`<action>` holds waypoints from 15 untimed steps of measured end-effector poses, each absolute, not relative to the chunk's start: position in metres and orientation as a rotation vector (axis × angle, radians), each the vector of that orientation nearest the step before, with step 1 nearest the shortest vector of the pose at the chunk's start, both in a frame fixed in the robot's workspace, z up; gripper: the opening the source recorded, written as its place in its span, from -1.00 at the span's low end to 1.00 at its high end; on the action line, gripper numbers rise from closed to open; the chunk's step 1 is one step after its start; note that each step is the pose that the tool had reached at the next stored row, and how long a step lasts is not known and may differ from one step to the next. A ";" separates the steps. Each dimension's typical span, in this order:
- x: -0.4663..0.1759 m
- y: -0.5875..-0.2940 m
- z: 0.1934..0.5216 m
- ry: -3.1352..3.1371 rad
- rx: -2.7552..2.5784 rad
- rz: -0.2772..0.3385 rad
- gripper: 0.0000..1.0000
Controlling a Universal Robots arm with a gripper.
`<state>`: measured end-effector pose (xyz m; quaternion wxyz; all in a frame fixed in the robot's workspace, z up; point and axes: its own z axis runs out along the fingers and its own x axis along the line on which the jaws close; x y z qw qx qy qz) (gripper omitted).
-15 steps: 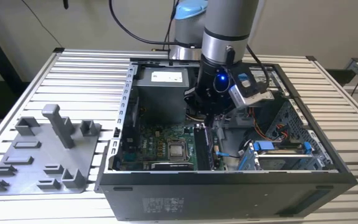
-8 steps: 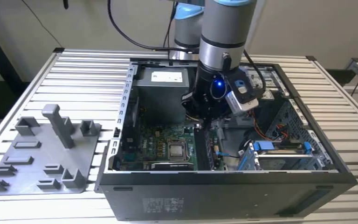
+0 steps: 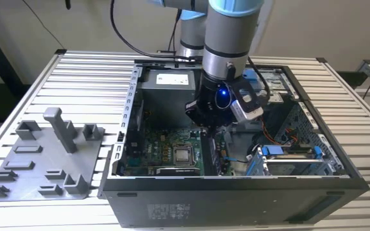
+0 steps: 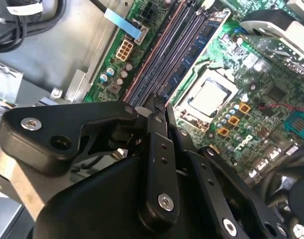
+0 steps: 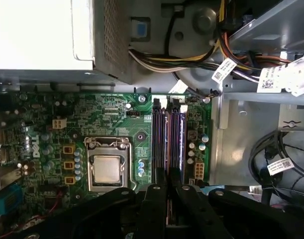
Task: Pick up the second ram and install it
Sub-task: 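Insert the second ram into the second slot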
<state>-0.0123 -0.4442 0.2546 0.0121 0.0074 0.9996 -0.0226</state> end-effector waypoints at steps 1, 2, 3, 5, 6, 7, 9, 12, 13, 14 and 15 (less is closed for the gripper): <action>-0.012 -0.444 0.253 3.117 0.023 -0.071 -0.73; -0.012 -0.444 0.251 3.117 0.025 -0.072 -0.73; -0.012 -0.444 0.249 3.117 0.031 -0.072 -0.73; -0.012 -0.445 0.246 3.117 0.052 -0.072 -0.73; -0.012 -0.445 0.244 3.117 0.061 -0.072 -0.73; -0.012 -0.445 0.243 3.117 0.070 -0.072 -0.73; -0.012 -0.445 0.239 3.116 0.085 -0.073 -0.73; -0.013 -0.446 0.236 3.117 0.088 -0.073 -0.73; -0.013 -0.446 0.236 3.117 0.088 -0.073 -0.73; -0.013 -0.446 0.236 3.117 0.088 -0.073 -0.73; -0.013 -0.446 0.236 3.117 0.088 -0.073 -0.73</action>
